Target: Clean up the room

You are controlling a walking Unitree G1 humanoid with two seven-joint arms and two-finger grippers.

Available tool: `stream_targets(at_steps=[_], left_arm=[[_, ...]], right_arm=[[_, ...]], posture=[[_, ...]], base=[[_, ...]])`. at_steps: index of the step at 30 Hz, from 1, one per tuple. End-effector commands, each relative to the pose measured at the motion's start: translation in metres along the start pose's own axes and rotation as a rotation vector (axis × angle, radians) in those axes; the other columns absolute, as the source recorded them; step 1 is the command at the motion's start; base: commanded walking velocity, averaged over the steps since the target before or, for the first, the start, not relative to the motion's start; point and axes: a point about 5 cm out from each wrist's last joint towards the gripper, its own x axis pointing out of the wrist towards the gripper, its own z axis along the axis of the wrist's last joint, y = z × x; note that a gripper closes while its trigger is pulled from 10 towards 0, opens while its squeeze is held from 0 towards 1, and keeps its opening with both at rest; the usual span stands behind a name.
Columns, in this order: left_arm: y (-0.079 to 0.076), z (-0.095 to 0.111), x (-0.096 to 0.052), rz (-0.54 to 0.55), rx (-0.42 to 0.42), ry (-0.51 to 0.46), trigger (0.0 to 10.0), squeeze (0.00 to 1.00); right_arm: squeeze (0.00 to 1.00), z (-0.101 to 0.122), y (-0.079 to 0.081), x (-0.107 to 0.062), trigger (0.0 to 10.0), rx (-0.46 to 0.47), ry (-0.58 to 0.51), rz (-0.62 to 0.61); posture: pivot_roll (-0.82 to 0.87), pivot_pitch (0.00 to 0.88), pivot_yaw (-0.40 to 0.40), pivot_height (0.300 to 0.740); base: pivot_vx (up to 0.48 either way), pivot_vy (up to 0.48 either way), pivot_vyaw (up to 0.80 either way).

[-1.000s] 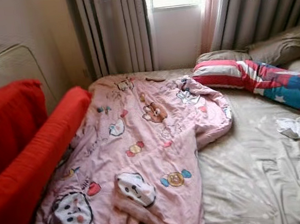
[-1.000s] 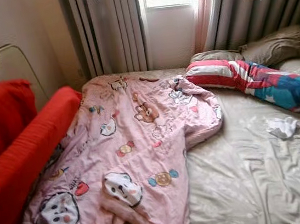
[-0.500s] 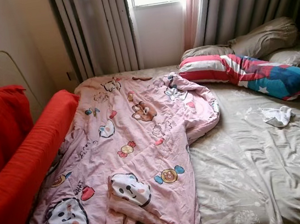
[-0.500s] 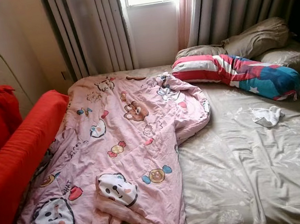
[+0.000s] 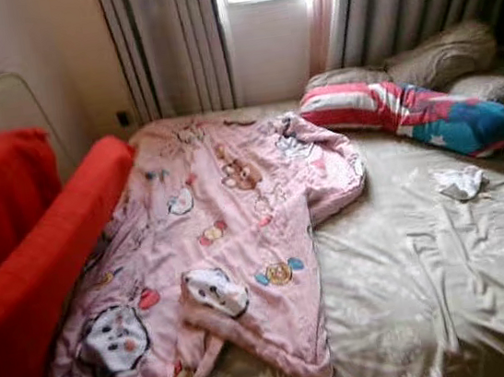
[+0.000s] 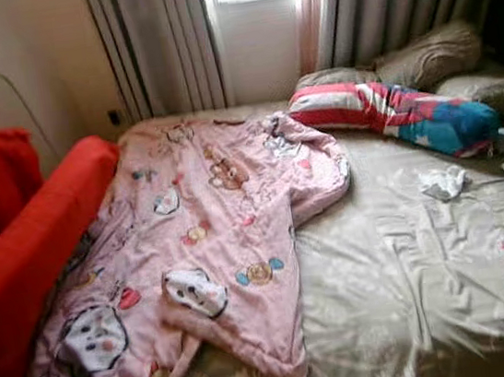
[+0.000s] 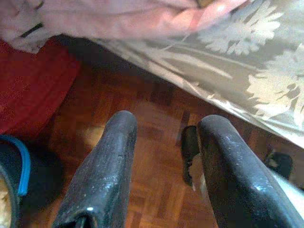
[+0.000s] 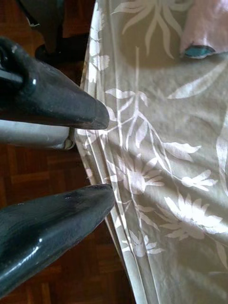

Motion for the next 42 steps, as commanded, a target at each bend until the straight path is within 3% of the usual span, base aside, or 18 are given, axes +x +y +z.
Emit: stream_targets(at_steps=[1,13,34,42], left_arm=[[0.007,-0.003,-0.002,0.014,0.011,0.015,10.0,0.00],[0.015,-0.004,-0.004,0.020,0.025,0.020,10.0,0.00],[0.012,-0.004,-0.004,0.017,0.004,0.007,10.0,0.00],[0.004,-0.002,-0.001,0.003,0.015,0.006,10.0,0.00]], right_arm=[[0.00,-0.002,0.000,0.000,10.0,0.006,0.007,-0.001],[0.00,-0.002,0.001,0.000,10.0,0.008,0.005,-0.001],[0.00,0.002,0.002,0.000,10.0,0.004,-0.037,0.015],[0.00,0.002,0.005,0.000,10.0,0.016,-0.048,0.023]], posture=[[0.04,0.036,0.024,0.740],[0.04,0.035,0.027,0.740],[0.03,0.035,0.033,0.740],[0.02,0.028,0.039,0.740]], base=[[0.000,0.000,0.00],[0.000,0.000,0.00],[0.000,0.000,0.00],[0.258,0.000,0.72]])
